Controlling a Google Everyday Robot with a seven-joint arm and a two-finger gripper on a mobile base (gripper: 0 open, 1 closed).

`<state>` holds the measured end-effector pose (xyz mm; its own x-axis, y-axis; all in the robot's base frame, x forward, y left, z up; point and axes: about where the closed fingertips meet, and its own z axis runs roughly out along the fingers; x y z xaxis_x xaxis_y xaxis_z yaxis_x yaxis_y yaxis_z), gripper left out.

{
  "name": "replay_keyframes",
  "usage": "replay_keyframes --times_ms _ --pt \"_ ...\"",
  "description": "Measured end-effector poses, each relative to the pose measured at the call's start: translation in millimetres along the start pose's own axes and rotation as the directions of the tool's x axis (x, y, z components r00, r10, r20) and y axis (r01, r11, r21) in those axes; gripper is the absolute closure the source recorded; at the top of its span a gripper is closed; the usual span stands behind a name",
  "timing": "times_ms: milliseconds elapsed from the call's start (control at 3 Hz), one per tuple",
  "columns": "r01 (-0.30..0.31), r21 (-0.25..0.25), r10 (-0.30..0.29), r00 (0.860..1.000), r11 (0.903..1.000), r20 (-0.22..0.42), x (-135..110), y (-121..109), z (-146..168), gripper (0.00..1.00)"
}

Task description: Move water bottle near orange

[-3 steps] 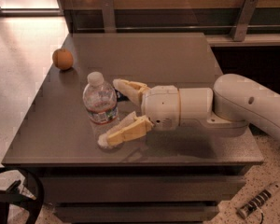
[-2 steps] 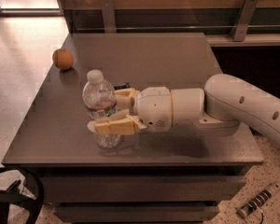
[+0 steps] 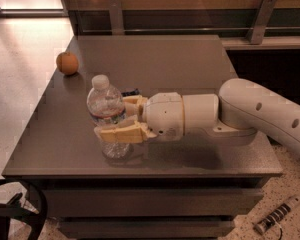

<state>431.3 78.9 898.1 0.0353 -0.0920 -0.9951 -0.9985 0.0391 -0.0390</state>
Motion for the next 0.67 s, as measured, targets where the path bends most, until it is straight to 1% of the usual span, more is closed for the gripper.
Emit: replay_keyframes --times_ms 333,667 --pt "0.002 -0.003 -0.002 1.0 1.0 -0.001 -0.8 0.9 1.3 1.0" --pt "0.01 -0.006 -0.01 1.0 0.9999 0.001 -6.6 -7.1 -0.4 1.0"
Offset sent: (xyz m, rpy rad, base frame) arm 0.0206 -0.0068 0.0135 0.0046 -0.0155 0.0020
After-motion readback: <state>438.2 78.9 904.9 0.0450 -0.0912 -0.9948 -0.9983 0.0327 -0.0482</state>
